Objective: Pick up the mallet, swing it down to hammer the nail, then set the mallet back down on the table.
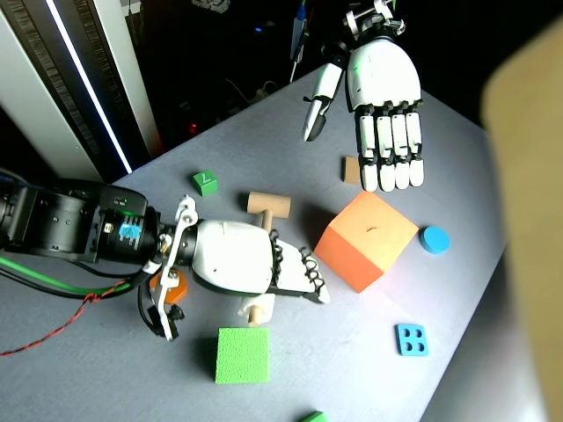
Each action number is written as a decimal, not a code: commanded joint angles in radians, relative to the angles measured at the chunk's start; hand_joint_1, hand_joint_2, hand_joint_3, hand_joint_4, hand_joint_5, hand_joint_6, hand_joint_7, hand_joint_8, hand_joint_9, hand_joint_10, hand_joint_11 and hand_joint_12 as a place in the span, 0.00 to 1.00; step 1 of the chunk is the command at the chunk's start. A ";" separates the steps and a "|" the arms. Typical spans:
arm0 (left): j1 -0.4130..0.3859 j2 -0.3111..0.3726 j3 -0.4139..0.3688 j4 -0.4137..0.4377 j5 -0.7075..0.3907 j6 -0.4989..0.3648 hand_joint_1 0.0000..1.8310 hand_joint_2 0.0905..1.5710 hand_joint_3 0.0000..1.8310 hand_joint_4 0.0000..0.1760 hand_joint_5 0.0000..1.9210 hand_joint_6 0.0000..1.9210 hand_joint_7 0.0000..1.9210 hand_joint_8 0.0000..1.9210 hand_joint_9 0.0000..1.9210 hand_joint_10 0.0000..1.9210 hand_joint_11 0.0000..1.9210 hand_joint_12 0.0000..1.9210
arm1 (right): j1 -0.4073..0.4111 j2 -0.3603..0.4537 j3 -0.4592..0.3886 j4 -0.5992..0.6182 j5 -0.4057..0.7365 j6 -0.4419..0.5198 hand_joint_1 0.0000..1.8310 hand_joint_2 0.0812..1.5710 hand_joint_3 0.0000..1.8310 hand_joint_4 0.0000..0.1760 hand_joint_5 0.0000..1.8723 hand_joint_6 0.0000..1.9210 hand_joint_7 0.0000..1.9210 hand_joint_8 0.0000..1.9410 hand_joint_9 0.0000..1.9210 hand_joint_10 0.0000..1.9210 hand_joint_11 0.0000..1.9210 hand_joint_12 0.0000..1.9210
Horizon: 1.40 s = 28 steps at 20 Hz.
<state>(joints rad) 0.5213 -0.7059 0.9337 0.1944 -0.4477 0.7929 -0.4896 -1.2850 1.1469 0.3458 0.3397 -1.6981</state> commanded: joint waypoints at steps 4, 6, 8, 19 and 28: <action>-0.013 0.011 -0.007 -0.016 -0.105 -0.004 0.00 0.79 0.00 0.00 0.00 0.00 0.00 0.00 0.00 0.00 0.00 0.00 | 0.043 0.066 -0.069 0.121 0.077 -0.052 0.24 0.81 0.01 0.00 0.07 0.00 0.06 0.00 0.05 0.00 0.00 0.11; -0.013 0.012 -0.008 -0.016 -0.105 -0.004 0.00 0.79 0.00 0.00 0.01 0.00 0.00 0.00 0.00 0.00 0.00 0.00 | 0.063 0.091 -0.099 0.172 0.051 -0.051 0.24 0.81 0.01 0.00 0.07 0.00 0.06 0.00 0.05 0.00 0.00 0.10; -0.014 0.012 -0.008 -0.016 -0.105 -0.004 0.00 0.79 0.00 0.00 0.00 0.00 0.00 0.00 0.00 0.00 0.00 0.00 | 0.083 0.114 -0.118 0.230 0.031 -0.051 0.21 0.83 0.02 0.00 0.09 0.00 0.09 0.00 0.07 0.00 0.00 0.14; -0.016 0.014 -0.006 -0.016 -0.105 0.001 0.00 0.79 0.00 0.00 0.13 0.01 0.17 0.01 0.13 0.02 0.05 0.04 | 0.141 0.284 -0.248 0.418 -0.036 -0.070 0.24 0.75 0.00 0.00 0.09 0.88 0.04 0.95 0.08 0.98 0.10 0.99; -0.017 0.014 -0.002 0.034 -0.099 -0.078 0.07 0.78 0.00 0.00 0.14 0.98 0.11 1.00 0.12 1.00 0.12 1.00 | 0.210 0.492 -0.390 0.570 -0.144 -0.115 0.18 0.73 0.00 0.00 0.26 1.00 0.20 1.00 0.22 1.00 0.32 1.00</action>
<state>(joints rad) 0.5182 -0.7017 0.9314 0.2455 -0.4397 0.7166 -0.2932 -0.7929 0.7509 0.9245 0.1356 -1.8141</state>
